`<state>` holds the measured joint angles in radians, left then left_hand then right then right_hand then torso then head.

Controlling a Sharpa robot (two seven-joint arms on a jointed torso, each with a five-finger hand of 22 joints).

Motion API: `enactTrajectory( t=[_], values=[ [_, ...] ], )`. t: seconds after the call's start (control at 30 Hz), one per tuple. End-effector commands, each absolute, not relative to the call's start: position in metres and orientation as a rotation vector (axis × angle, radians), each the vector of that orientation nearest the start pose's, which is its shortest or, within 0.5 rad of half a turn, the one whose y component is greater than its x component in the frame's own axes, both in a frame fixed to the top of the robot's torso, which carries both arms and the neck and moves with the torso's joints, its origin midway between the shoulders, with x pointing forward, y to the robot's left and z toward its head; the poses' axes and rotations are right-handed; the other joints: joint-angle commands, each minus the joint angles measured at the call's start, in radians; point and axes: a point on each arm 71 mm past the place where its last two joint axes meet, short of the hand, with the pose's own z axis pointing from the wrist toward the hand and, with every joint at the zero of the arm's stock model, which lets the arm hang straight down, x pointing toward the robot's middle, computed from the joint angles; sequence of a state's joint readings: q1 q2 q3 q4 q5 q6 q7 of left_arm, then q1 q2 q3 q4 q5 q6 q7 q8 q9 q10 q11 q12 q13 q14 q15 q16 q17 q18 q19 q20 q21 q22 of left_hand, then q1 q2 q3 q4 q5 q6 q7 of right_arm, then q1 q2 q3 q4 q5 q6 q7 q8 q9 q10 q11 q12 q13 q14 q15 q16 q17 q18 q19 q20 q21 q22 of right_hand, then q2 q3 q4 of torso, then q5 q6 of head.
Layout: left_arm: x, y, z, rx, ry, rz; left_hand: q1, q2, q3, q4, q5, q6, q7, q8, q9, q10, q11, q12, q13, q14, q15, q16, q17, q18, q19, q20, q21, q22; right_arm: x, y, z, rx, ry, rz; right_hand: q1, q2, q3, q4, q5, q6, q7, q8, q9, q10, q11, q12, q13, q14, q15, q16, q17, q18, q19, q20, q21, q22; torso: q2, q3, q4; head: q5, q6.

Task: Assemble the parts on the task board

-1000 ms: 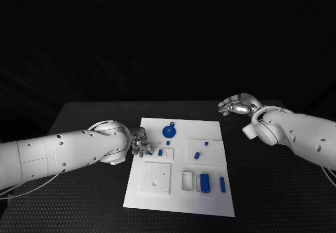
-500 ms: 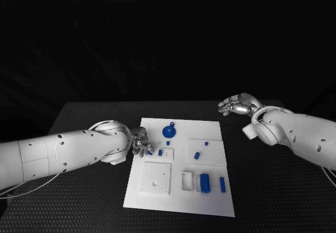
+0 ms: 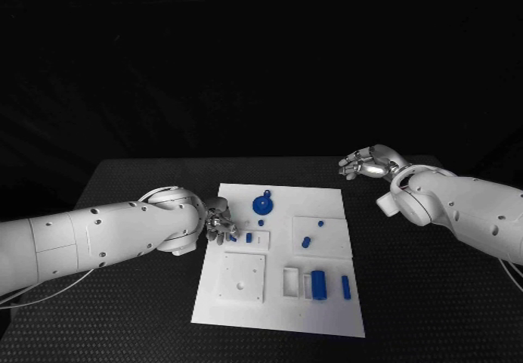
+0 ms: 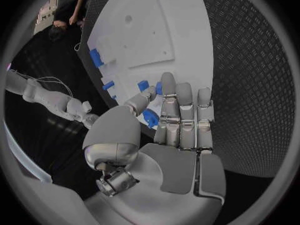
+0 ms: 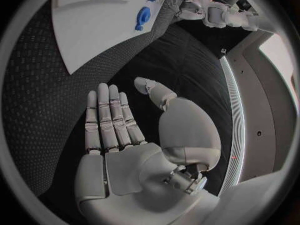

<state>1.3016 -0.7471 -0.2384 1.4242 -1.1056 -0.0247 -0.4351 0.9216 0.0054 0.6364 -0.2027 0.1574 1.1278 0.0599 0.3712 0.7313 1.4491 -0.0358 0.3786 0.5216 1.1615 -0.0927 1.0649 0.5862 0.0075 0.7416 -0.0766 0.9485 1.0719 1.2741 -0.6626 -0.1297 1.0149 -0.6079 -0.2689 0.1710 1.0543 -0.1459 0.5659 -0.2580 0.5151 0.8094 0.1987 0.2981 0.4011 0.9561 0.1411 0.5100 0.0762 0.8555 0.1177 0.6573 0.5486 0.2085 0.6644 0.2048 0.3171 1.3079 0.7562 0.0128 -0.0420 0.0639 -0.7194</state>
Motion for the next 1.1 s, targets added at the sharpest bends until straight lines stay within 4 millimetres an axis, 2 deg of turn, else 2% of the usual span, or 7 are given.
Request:
enactTrajectory(
  t=[0.03, 0.4, 0.6, 1.1],
  values=[
    [0.4882, 0.2023, -0.2452, -0.081, 2.256, -0.367, 0.017, -0.001, 0.001, 0.003, 0.002, 0.028, -0.026, 0.005, 0.011, -0.002, -0.009, 0.008, 0.005, 0.008, 0.001, 0.006, 0.003, -0.001, -0.003, -0.106, 0.002, 0.003, 0.5713, -0.2686, -0.198, 0.593, 1.651, 0.906, -0.008, 0.002, -0.005, -0.001, 0.006, -0.001, 0.005, 0.007, -0.002, 0.0, 0.001, -0.004, -0.001, -0.005, 0.002, -0.001, -0.001, 0.015, 0.003, 0.004, -0.003, 0.015, 0.0, 0.0001, 0.0002, -0.001, -0.002],
    [0.4882, 0.2023, -0.2462, -0.056, 2.272, -0.35, 0.028, -0.004, -0.003, 0.003, 0.015, 0.027, -0.029, 0.011, 0.043, -0.002, -0.012, 0.018, 0.026, 0.006, 0.0, 0.022, 0.013, -0.002, -0.004, -0.108, 0.001, 0.012, 0.5712, -0.269, -0.1981, 0.593, 1.652, 0.906, -0.008, 0.001, -0.005, -0.002, 0.005, -0.001, 0.005, 0.007, -0.002, 0.0, 0.001, -0.004, -0.001, -0.005, 0.002, -0.001, -0.001, 0.015, 0.003, 0.005, -0.004, 0.015, 0.0, 0.0006, 0.0007, -0.002, -0.003],
    [0.4879, 0.2014, -0.2464, -0.049, 2.277, -0.35, 0.033, -0.002, -0.008, 0.0, 0.022, 0.026, -0.032, 0.017, 0.078, -0.005, -0.014, 0.036, 0.049, 0.002, -0.002, 0.042, 0.025, -0.002, -0.003, -0.109, 0.001, 0.021, 0.5713, -0.2687, -0.1981, 0.593, 1.651, 0.906, -0.008, 0.001, -0.005, -0.002, 0.005, -0.001, 0.005, 0.007, -0.002, 0.0, 0.001, -0.004, -0.001, -0.005, 0.003, -0.001, -0.002, 0.015, 0.003, 0.005, -0.005, 0.015, 0.0, 0.0006, 0.0002, -0.003, -0.003],
    [0.4908, 0.205, -0.2466, -0.059, 2.272, -0.346, 0.033, 0.002, -0.012, -0.003, 0.026, 0.026, -0.035, 0.02, 0.127, -0.013, -0.018, 0.061, 0.08, -0.004, -0.004, 0.065, 0.036, -0.002, 0.0, -0.112, 0.003, 0.035, 0.5715, -0.2685, -0.1981, 0.593, 1.651, 0.906, -0.007, 0.002, -0.005, -0.003, 0.004, -0.001, 0.005, 0.007, -0.002, 0.0, 0.001, -0.004, -0.001, -0.005, 0.003, -0.001, -0.002, 0.015, 0.003, 0.005, -0.006, 0.016, 0.0, 0.0004, 0.0003, -0.003, -0.003]
  ],
)
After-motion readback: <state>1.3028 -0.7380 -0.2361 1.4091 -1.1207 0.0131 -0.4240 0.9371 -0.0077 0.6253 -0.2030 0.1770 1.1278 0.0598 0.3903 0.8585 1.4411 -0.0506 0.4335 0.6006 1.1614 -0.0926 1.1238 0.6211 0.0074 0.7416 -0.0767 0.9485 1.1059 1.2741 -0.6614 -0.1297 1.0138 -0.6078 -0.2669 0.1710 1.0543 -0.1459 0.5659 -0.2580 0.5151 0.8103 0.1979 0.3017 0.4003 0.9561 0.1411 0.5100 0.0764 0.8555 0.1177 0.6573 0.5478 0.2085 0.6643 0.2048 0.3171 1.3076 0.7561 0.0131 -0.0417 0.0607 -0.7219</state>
